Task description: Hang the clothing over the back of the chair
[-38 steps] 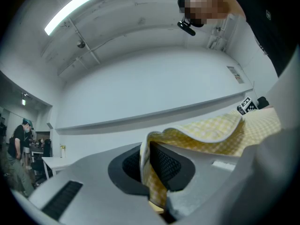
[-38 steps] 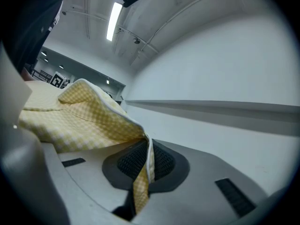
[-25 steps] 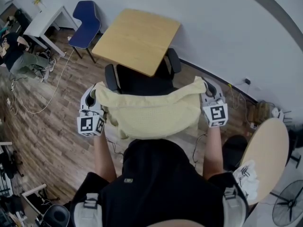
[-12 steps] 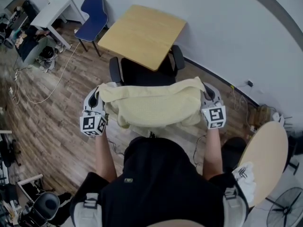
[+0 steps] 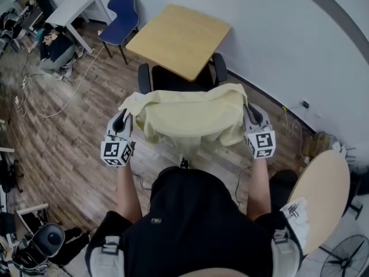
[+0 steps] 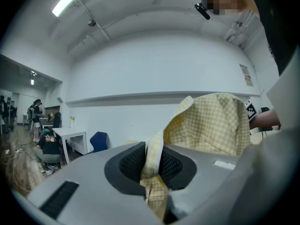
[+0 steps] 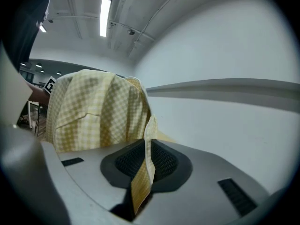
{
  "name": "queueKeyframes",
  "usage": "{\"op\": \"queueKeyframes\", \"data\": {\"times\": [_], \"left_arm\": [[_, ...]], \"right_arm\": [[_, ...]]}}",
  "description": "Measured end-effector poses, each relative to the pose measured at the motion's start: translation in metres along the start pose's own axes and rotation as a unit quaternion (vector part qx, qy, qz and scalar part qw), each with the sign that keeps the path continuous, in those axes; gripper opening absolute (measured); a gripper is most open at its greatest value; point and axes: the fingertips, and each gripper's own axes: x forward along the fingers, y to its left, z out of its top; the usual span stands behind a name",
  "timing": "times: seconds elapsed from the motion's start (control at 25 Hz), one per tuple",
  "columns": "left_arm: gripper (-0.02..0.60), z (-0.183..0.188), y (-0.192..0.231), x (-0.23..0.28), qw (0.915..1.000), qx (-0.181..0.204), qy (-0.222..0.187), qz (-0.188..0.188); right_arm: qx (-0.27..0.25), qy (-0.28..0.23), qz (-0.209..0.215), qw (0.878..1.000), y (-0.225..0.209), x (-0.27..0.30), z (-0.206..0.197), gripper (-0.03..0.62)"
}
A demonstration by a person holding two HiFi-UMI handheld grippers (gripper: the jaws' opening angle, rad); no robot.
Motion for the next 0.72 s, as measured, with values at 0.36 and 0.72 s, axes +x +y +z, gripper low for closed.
{"op": "queueKeyframes", "data": {"times": [0.36,0.72], "left_arm": [[0.058,0.001,-0.031,-0.042,0.9998,0.016,-0.002,0.008],[0.058,0.009,-0.057,-0.081,0.9995,0.029,-0.006,0.012]], "right_arm": [[-0.003,0.012,0.028,1.000,0.027,-0.037,-0.016,0.026],[0.003,0.013,0.047,0.999,0.049,-0.067,-0.024,0.021]]}}
